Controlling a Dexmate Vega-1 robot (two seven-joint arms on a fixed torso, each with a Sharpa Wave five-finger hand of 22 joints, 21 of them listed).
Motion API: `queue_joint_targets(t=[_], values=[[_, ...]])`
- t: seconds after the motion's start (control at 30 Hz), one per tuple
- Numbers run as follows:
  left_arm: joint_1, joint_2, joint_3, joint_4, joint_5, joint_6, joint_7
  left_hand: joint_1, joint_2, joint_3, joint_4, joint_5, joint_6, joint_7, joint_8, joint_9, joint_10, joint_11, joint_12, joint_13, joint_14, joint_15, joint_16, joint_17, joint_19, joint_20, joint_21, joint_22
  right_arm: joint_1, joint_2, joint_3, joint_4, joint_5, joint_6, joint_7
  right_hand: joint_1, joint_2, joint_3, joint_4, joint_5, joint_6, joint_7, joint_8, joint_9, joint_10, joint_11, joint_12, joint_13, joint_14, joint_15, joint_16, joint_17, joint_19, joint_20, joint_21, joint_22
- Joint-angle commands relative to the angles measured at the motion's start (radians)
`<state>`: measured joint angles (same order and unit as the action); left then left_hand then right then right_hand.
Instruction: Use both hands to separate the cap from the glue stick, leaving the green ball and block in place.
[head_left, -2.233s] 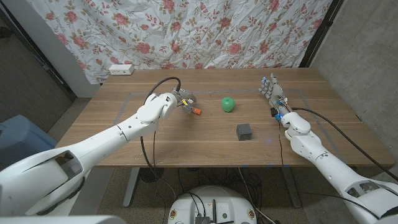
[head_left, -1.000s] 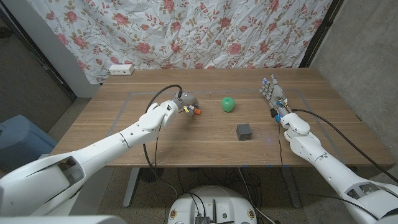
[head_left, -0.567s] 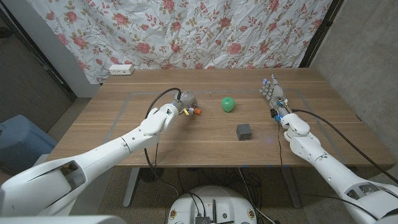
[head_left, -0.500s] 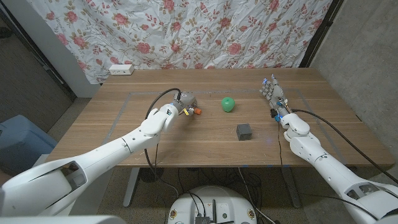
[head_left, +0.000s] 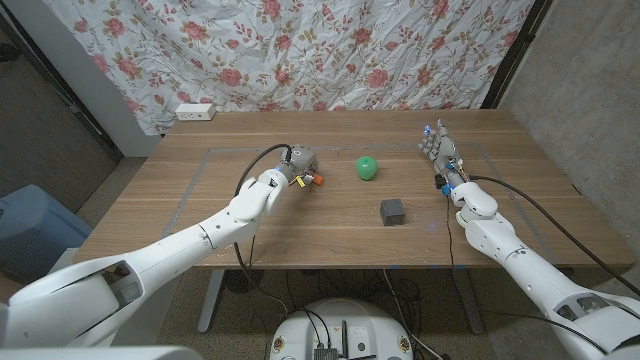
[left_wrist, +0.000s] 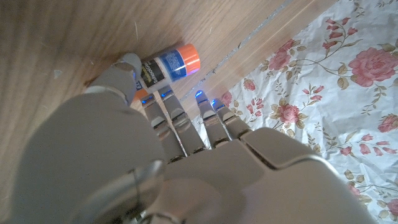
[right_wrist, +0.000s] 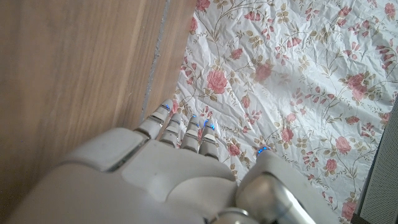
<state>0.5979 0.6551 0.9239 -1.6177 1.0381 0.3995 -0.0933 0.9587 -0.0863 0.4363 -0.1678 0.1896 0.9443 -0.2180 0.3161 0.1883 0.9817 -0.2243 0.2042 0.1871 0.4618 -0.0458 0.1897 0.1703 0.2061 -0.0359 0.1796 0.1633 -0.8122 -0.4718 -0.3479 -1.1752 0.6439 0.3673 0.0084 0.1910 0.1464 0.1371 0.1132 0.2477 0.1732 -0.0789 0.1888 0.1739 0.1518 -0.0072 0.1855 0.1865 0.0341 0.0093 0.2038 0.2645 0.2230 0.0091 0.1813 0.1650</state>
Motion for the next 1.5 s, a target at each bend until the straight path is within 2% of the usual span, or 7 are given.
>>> queue_joint_targets(t=[0.03, 0.4, 1.5], values=[[-0.002, 0.011, 0.009, -0.005, 0.000, 0.015, 0.003, 0.010, 0.017, -0.013, 0.001, 0.001, 0.045, 0.003, 0.007, 0.006, 0.039, -0.001, 0.010, 0.006, 0.032, -0.145, 0.012, 0.006, 0.013, -0.004, 0.007, 0.003, -0.006, -0.005, 0.001, -0.016, -0.005, -0.002, -0.009, -0.011, -0.001, 0.010, 0.000, 0.005, 0.007, -0.002, 0.004, 0.002, 0.006, -0.003, 0.009, 0.002, 0.001, 0.002, 0.006, 0.001, 0.003, 0.008, 0.007, 0.003], [0.004, 0.036, 0.000, -0.045, 0.018, 0.019, -0.009, 0.015, 0.037, -0.038, 0.004, 0.000, 0.099, 0.007, 0.001, 0.000, 0.103, -0.002, 0.017, 0.009, 0.066, -0.156, 0.016, 0.009, 0.029, -0.014, 0.008, 0.003, -0.012, -0.013, 0.001, -0.029, -0.008, -0.002, -0.008, -0.013, -0.002, 0.014, 0.000, 0.005, 0.009, -0.003, 0.003, 0.002, 0.005, -0.002, 0.009, 0.002, 0.001, 0.003, 0.007, 0.001, 0.002, 0.007, 0.007, 0.003], [0.035, 0.075, -0.075, -0.147, 0.031, -0.003, -0.045, 0.014, 0.049, -0.055, 0.005, -0.001, 0.127, 0.010, -0.012, -0.004, 0.131, -0.002, 0.016, 0.009, 0.076, -0.163, 0.015, 0.010, 0.030, -0.022, 0.006, 0.003, -0.022, -0.045, -0.011, -0.070, -0.017, -0.030, 0.016, -0.017, -0.003, 0.021, -0.001, 0.005, 0.010, -0.003, 0.001, 0.002, 0.005, -0.003, 0.009, 0.002, 0.000, 0.002, 0.008, -0.001, 0.002, 0.007, 0.007, 0.003]])
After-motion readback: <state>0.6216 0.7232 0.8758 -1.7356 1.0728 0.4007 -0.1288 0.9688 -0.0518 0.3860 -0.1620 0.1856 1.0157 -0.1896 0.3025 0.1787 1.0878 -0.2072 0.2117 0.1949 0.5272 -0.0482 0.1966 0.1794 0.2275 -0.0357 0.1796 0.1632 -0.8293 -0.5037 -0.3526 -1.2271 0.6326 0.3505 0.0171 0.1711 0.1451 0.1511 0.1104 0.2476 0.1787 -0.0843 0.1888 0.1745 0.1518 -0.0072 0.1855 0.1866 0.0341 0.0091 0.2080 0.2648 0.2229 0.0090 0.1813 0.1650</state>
